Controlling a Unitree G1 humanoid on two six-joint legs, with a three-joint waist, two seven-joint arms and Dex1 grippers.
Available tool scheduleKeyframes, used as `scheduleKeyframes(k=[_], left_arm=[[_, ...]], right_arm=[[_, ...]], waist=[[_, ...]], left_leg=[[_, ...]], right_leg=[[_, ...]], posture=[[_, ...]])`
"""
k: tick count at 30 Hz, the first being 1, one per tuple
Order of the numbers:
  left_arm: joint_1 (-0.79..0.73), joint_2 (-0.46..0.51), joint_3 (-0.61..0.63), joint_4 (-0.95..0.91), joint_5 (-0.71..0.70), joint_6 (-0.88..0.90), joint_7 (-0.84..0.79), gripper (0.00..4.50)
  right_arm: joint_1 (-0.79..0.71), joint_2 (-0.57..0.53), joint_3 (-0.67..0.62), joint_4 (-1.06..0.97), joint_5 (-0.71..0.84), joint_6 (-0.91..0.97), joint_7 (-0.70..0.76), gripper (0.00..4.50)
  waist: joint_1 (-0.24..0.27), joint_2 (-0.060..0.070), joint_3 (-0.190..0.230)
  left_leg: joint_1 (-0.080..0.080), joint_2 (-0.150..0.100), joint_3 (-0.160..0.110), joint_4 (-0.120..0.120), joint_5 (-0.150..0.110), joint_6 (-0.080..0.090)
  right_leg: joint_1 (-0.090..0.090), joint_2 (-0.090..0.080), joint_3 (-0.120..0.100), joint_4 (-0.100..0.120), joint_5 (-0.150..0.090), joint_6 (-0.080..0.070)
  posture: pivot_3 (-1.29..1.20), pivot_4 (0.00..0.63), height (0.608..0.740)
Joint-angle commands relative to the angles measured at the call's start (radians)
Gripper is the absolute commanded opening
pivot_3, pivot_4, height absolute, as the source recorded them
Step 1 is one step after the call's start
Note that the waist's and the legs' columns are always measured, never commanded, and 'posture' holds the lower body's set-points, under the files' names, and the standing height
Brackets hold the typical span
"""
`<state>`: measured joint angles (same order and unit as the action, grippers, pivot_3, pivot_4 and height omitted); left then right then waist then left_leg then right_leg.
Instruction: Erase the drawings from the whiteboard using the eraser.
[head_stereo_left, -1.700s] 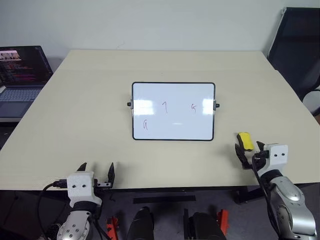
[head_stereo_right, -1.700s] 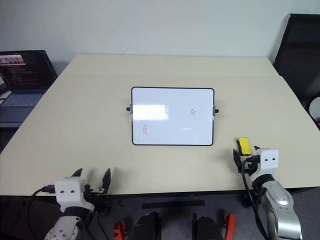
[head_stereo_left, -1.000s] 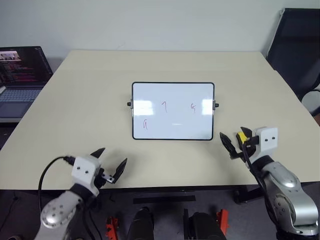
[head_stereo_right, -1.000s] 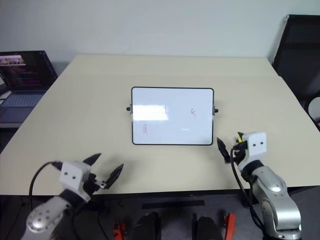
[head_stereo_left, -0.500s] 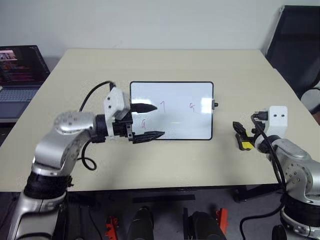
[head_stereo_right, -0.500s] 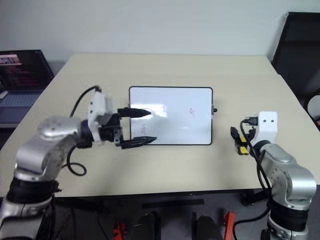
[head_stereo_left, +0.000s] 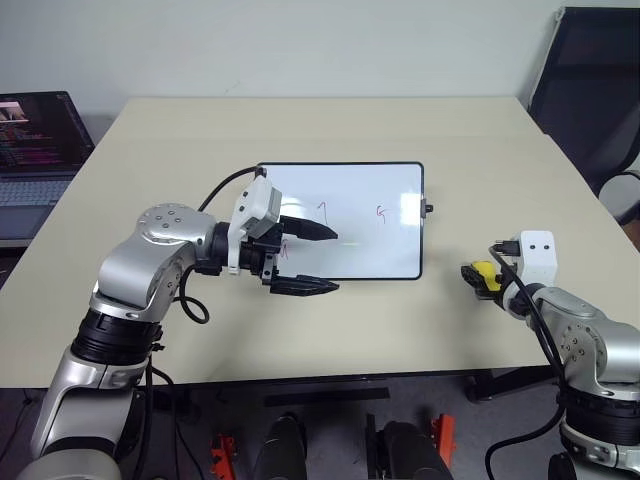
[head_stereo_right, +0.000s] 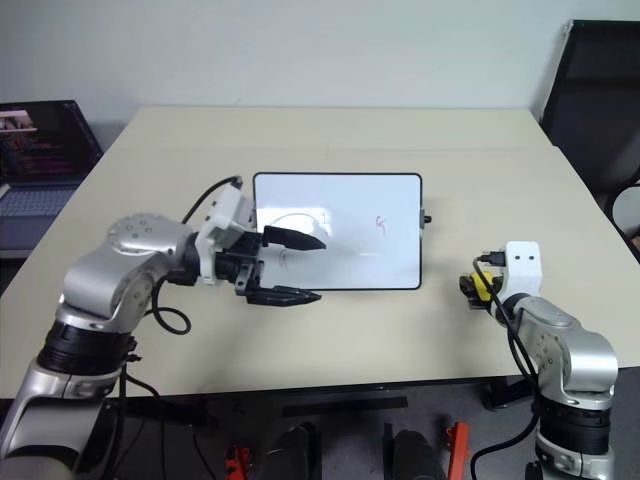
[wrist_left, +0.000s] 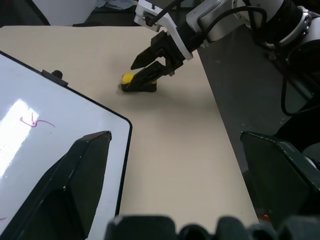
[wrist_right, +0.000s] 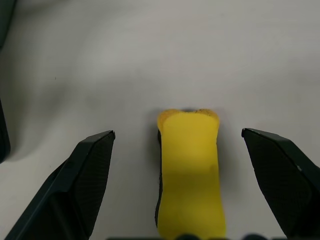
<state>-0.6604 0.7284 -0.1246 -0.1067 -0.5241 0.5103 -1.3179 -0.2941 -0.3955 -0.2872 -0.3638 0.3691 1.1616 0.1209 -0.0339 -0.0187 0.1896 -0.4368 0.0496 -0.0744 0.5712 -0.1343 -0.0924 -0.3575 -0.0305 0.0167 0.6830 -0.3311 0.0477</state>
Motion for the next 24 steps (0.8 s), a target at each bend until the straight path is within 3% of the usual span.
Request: scheduleKeyframes(k=[1,8,11,19,24], left_arm=[[-0.012,0.002,0.014,-0.01,0.008,-0.024,-0.006,4.5],[-0.007,0.003,0.03,-0.001,0.022,-0.041,0.008,4.5],[-0.007,0.004,0.033,0.004,0.027,-0.046,0.012,4.5],[0.013,0.007,0.038,0.01,0.036,-0.057,0.026,4.5],[0.048,0.019,0.051,-0.003,0.046,-0.035,0.069,4.5]], right_arm=[[-0.006,-0.015,0.001,0.012,-0.02,-0.044,0.007,4.46],[-0.017,-0.023,-0.002,0.067,-0.044,-0.084,0.021,4.46],[-0.021,-0.025,0.002,0.082,-0.046,-0.093,0.025,3.89],[-0.022,-0.016,0.003,0.081,-0.041,-0.091,0.03,1.25],[-0.009,-0.022,0.008,0.033,-0.033,-0.092,0.04,1.12]], waist=[[0.0,0.0,0.0],[0.0,0.0,0.0],[0.0,0.0,0.0],[0.0,0.0,0.0],[0.0,0.0,0.0]], left_leg=[[0.0,0.0,0.0,0.0,0.0,0.0],[0.0,0.0,0.0,0.0,0.0,0.0],[0.0,0.0,0.0,0.0,0.0,0.0],[0.0,0.0,0.0,0.0,0.0,0.0],[0.0,0.0,0.0,0.0,0.0,0.0]], right_leg=[[0.0,0.0,0.0,0.0,0.0,0.0],[0.0,0.0,0.0,0.0,0.0,0.0],[0.0,0.0,0.0,0.0,0.0,0.0],[0.0,0.0,0.0,0.0,0.0,-0.001],[0.0,0.0,0.0,0.001,0.0,0.0]], posture=[[0.0,0.15,0.74],[0.0,0.15,0.74],[0.0,0.15,0.74],[0.0,0.15,0.74],[0.0,0.15,0.74]])
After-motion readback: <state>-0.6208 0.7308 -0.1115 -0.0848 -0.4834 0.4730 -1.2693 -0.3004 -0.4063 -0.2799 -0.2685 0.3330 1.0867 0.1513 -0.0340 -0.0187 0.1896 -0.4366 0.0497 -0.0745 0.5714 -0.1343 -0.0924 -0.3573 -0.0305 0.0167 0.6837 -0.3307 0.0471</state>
